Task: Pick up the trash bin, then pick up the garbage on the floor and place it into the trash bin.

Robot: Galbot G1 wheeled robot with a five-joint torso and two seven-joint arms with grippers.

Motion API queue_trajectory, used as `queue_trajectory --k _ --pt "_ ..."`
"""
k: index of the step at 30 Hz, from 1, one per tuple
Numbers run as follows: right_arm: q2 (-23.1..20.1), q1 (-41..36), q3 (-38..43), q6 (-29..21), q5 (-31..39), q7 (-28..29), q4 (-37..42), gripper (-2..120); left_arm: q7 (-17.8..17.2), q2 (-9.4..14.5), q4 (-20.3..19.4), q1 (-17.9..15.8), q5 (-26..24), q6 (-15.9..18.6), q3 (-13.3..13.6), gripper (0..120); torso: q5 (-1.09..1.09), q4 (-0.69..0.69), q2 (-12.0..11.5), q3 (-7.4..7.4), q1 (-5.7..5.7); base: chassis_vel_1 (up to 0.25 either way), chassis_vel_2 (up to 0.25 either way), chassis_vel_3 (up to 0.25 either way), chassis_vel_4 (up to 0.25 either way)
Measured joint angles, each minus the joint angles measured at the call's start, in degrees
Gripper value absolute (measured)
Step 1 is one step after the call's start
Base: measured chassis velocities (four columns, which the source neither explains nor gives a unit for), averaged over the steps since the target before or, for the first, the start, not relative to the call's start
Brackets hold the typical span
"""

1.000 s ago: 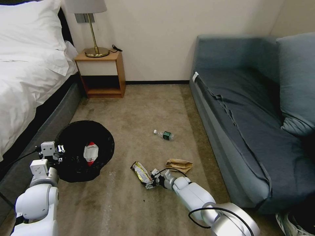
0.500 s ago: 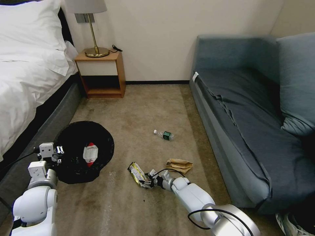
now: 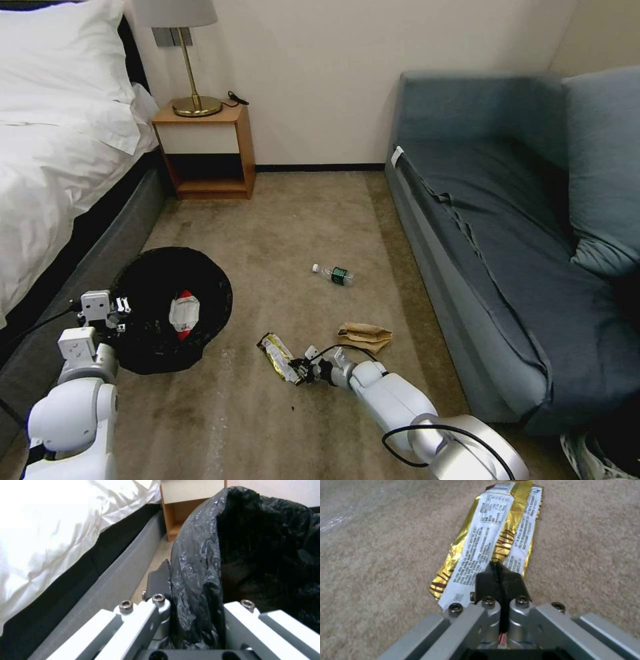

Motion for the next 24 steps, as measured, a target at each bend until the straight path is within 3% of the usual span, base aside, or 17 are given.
queue_trajectory --k 17,24 --pt "0.0 0.03 0.06 0.27 -0.02 -0.96 -0.26 0 0.06 0.08 0.5 -0.18 0.1 0.0 0.21 5 0.0 0.0 0.0 0.01 0.0 0.0 0.0 0.0 0.0" --pt "0.0 -0.87 -1.43 1.32 -0.24 -2.11 3.16 0 0.08 -0.12 0.55 -0.05 0.14 -0.01 0.17 5 0.0 0.0 0.0 0.0 0.0 0.0 0.0 0.0 0.0"
